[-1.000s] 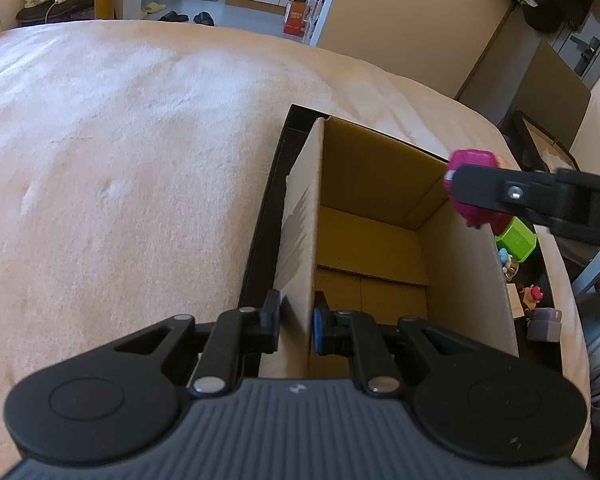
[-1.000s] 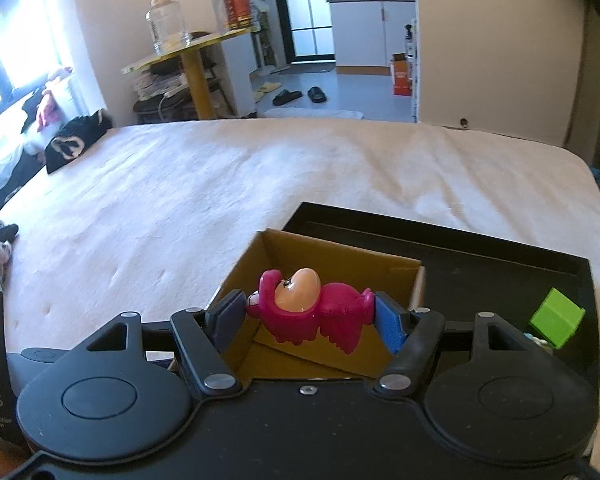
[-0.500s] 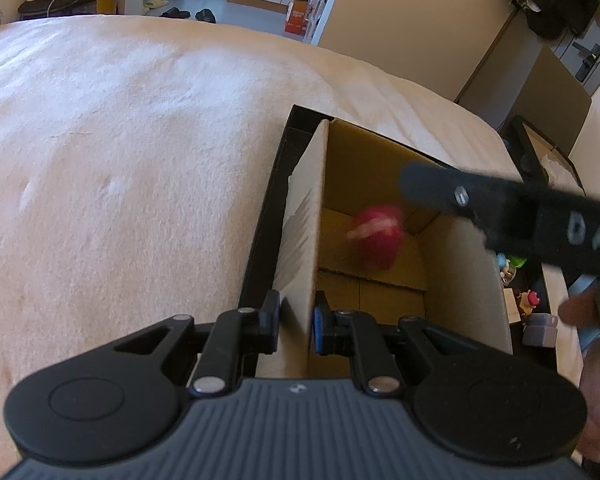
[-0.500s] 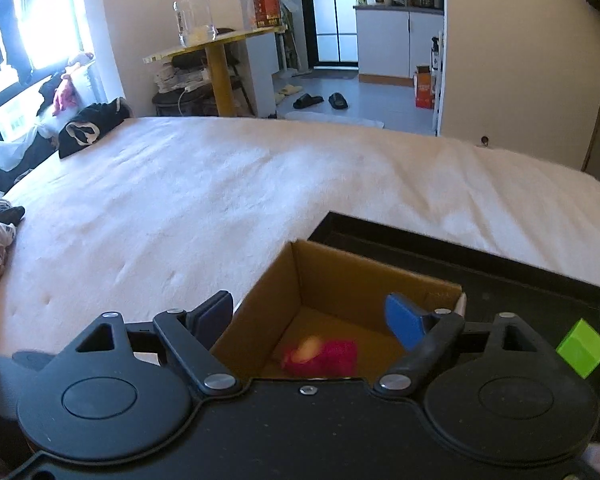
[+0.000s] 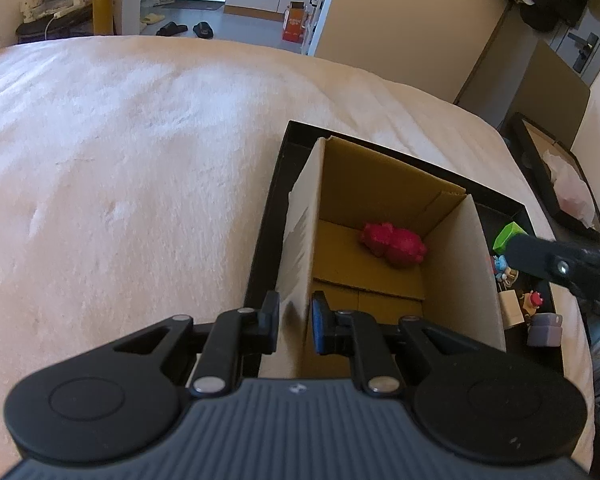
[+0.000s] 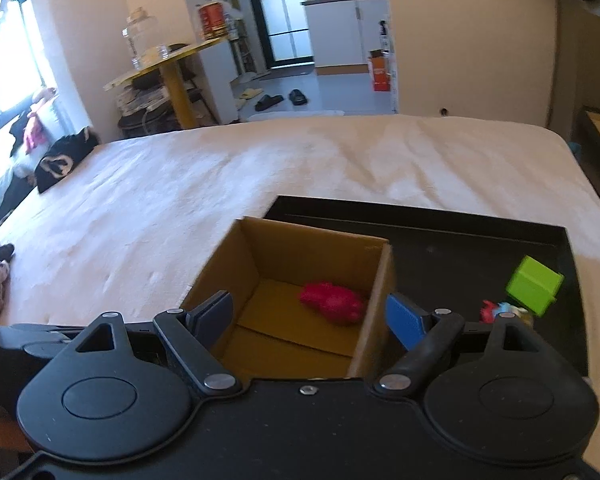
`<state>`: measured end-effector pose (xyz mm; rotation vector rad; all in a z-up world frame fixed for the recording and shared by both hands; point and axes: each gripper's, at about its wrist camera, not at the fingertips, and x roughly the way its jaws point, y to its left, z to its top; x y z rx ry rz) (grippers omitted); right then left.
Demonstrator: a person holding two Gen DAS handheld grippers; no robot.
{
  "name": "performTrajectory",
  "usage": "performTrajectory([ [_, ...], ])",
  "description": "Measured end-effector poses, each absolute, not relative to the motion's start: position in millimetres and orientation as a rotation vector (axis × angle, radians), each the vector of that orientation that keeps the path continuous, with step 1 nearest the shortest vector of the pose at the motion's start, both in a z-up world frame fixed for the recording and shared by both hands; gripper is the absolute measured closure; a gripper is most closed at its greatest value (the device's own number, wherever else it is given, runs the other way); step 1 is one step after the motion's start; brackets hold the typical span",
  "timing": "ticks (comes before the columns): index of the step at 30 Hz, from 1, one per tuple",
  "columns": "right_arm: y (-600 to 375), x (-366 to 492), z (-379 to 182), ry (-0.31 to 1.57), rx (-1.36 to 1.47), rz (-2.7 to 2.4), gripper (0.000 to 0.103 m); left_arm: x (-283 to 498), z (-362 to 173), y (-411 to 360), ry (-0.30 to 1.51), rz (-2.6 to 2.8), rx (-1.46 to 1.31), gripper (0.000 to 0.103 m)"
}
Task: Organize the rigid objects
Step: 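Move the open right gripper back over the tray toward the lavender sofa, then close the right gripper on the lavender toy sofa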
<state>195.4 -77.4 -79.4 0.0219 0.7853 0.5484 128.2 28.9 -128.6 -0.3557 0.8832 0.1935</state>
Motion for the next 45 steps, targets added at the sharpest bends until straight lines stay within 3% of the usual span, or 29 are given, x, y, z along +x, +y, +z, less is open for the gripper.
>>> performTrajectory([
  [8, -120.8, 194.9, -93.1, 0.818, 0.076, 0.461, 0.02, 134.6, -124.5, 21.7, 0.909, 0.202, -0.312, 0.086],
  [10, -132.4, 194.6, -98.4, 0.827, 0.09, 0.436, 0.02, 138.1, -124.0, 20.8, 0.926, 0.206, -0.312, 0.074],
  [12, -145.4, 195.1, -105.2, 0.838, 0.104, 0.406, 0.02, 140.5, -122.4, 19.0, 0.933, 0.221, -0.301, 0.046],
  [17, -175.8, 195.6, -121.0, 0.853, 0.124, 0.34, 0.02, 144.1, -112.9, 10.7, 0.898, 0.228, -0.269, 0.031],
  [24, -209.1, 203.3, -142.8, 0.879, 0.172, 0.282, 0.021, 154.7, -114.4, 0.4, 0.908, 0.249, -0.247, 0.028],
  [31, -230.5, 216.0, -162.4, 0.907, 0.217, 0.237, 0.032, 166.1, -117.6, -15.5, 0.91, 0.268, -0.226, 0.024],
  [45, -246.5, 235.3, -184.5, 0.879, 0.161, 0.215, 0.033, 184.6, -125.0, -31.2, 0.93, 0.313, -0.184, 0.016],
])
